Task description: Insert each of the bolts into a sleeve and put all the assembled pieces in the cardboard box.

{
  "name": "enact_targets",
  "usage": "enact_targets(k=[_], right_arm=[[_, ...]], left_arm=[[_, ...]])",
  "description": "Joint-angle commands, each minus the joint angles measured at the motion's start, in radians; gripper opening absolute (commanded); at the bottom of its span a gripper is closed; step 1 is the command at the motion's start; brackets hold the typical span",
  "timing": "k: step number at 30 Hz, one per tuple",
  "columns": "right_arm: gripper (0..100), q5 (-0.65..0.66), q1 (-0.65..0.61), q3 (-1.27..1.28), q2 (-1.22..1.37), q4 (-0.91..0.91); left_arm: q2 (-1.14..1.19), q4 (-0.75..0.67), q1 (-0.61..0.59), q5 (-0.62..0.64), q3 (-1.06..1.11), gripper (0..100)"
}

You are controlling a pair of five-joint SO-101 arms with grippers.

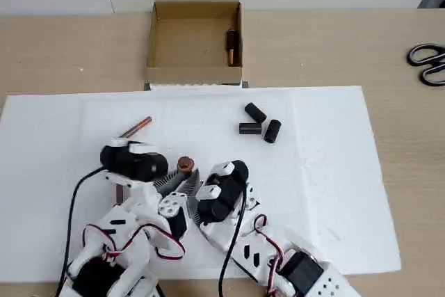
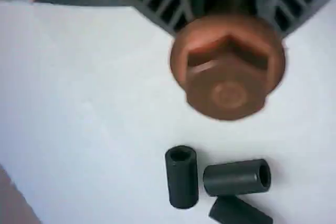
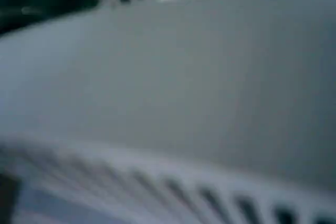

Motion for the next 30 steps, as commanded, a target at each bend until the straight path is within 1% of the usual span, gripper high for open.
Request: enact_targets(k=[1, 6, 9, 12, 14, 17, 19, 22, 30], right_arm=[[0.3, 0.011, -0.005, -0.038, -0.013, -0.031], [0.3, 0.015, -0.005, -0.071, -0.013, -0.031], [0.3, 0.054, -0.005, -0.072, -0.013, -0.031], [0.3, 0.057, -0.005, -0.069, -0.013, -0.031], [0.3, 0.057, -0.005, -0.069, -0.013, -0.030], [0.3, 0.055, -0.005, -0.069, -0.013, -0.025], [0.3, 0.055, -0.005, -0.068, -0.013, -0.024], [0.3, 0.055, -0.005, -0.066, -0.013, -0.024], [0.3, 0.055, -0.005, -0.049, -0.013, -0.024]], left_arm=[[-0.006, 0.003, 0.018, -0.006, 0.010, 1], [-0.005, 0.003, 0.018, -0.012, 0.039, 1], [-0.008, -0.003, 0.014, -0.055, 0.056, 1], [-0.008, -0.023, 0.011, -0.061, 0.054, 2], [-0.008, -0.029, 0.011, -0.063, 0.053, 7], [-0.008, -0.028, 0.009, -0.063, 0.053, 18], [-0.006, -0.026, -0.003, -0.063, 0.053, 23], [-0.005, -0.029, -0.035, -0.064, 0.050, 23], [-0.002, -0.017, -0.037, -0.074, -0.054, 23]])
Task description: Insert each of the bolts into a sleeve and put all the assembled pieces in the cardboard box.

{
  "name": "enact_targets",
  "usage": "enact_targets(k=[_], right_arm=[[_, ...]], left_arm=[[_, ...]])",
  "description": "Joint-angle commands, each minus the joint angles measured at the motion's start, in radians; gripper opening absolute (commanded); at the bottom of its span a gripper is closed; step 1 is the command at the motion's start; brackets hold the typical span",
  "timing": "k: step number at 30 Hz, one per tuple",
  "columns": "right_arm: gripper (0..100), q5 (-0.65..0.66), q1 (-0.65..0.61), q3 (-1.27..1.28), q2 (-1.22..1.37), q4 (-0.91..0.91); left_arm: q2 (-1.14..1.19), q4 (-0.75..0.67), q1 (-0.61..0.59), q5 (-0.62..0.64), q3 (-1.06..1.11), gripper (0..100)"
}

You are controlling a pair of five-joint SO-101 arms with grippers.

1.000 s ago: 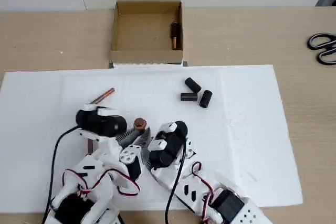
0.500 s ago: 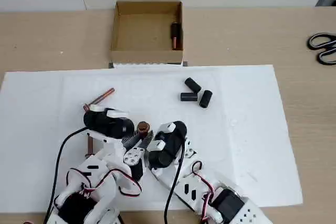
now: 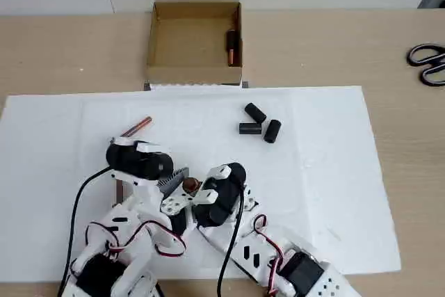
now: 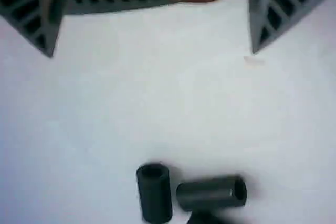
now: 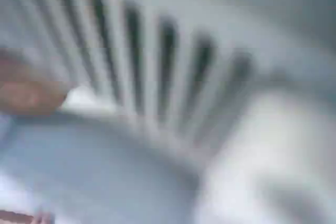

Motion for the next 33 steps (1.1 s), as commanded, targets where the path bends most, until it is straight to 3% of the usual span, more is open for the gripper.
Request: enact_targets(k=[1, 6, 12, 13, 22, 25, 28, 33], right_arm=[[0.3, 0.011, -0.002, -0.043, -0.013, -0.024], [0.3, 0.011, -0.002, -0.025, -0.013, -0.024], [0.3, 0.009, 0.012, -0.026, -0.013, -0.025], [0.3, 0.009, 0.025, -0.026, -0.013, -0.025], [0.3, 0.006, 0.226, -0.028, -0.004, -0.031], [0.3, -0.098, 0.308, -0.069, -0.001, -0.022], [0.3, -0.173, 0.381, -0.126, 0.001, -0.018], [0.3, -0.178, 0.395, -0.227, 0.036, 0.041]], left_arm=[[-0.003, 0.002, -0.002, -0.032, -0.091, 23], [-0.003, 0.061, -0.003, -0.057, -0.168, 21], [-0.008, 0.081, -0.003, -0.115, -0.217, 0], [-0.008, 0.081, -0.009, -0.130, -0.217, 1], [-0.009, 0.058, -0.356, -0.275, -0.206, 1], [-0.009, 0.038, -0.450, -0.331, -0.143, 1], [-0.009, 0.018, -0.508, -0.350, -0.061, 1], [-0.009, 0.017, -0.519, -0.347, 0.031, 1]])
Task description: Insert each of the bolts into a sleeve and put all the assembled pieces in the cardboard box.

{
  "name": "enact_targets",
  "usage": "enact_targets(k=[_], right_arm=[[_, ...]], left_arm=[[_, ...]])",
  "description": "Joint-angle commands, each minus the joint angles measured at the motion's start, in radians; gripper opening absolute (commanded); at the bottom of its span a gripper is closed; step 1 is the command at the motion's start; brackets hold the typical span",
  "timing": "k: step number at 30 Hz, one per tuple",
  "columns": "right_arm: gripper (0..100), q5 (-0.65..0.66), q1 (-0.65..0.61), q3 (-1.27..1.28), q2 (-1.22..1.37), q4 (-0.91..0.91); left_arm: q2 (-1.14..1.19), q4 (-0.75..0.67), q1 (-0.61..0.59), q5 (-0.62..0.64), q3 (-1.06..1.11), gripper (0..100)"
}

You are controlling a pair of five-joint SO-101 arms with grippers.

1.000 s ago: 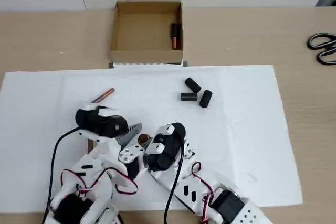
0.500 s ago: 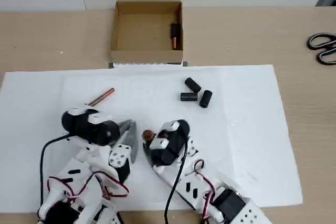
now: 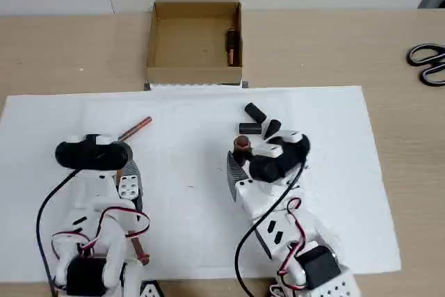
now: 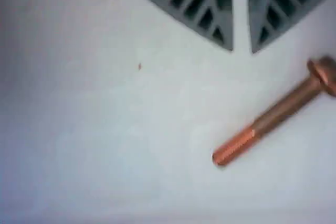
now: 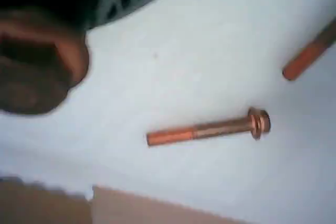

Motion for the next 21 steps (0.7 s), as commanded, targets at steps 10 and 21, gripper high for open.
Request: enact_targets(k=[10, 21], right_arm=[[0.3, -0.015, 0.019, -0.491, 0.518, -0.007], [0.3, 0.020, 0.071, -0.957, 1.116, -0.160]], left_arm=[[-0.009, -0.025, -0.008, -0.005, 0.093, 1], [-0.009, -0.026, -0.008, -0.005, 0.191, 1]])
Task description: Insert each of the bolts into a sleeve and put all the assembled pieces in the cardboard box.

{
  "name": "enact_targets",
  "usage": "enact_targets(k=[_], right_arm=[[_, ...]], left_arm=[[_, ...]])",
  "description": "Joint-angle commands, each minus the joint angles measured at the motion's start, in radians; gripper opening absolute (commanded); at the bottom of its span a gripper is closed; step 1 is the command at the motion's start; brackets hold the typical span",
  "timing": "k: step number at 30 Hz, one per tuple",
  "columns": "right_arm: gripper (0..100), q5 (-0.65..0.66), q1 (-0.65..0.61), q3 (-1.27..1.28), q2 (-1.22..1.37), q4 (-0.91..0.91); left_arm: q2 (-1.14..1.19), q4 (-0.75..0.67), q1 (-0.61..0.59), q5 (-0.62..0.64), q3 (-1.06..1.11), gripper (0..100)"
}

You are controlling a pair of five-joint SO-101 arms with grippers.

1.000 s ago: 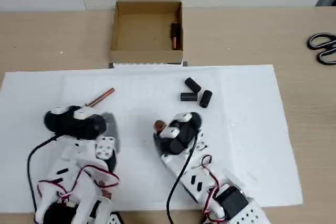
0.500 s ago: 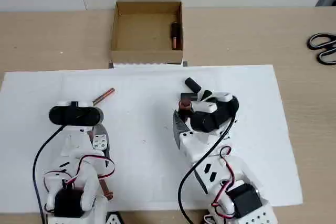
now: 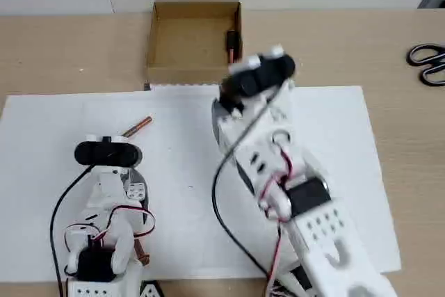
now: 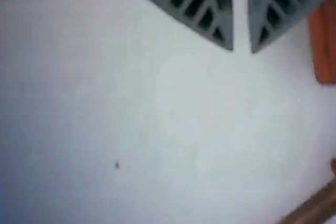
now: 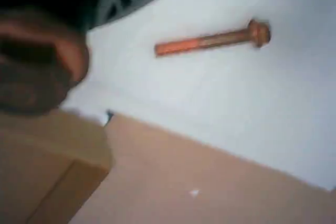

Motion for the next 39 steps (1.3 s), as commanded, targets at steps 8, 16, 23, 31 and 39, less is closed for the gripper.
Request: enact_targets(k=[8, 16, 23, 31, 39], right_arm=[[0.3, 0.012, 0.091, -0.466, 0.461, -0.090], [0.3, 0.012, 0.136, -0.841, 0.832, -0.174], [0.3, 0.012, 0.128, -1.172, 1.178, -0.180], [0.8, 0.014, 0.124, -1.441, 1.460, -0.160], [19.0, 0.015, 0.093, -1.494, 1.508, 0.044]], left_arm=[[-0.009, -0.021, -0.006, -0.003, 0.015, 1], [-0.009, -0.021, -0.003, 0.078, 0.015, 1], [-0.009, -0.021, -0.002, 0.078, 0.015, 1], [-0.009, -0.021, -0.002, 0.080, 0.015, 1], [-0.009, -0.021, -0.002, 0.080, 0.015, 1]])
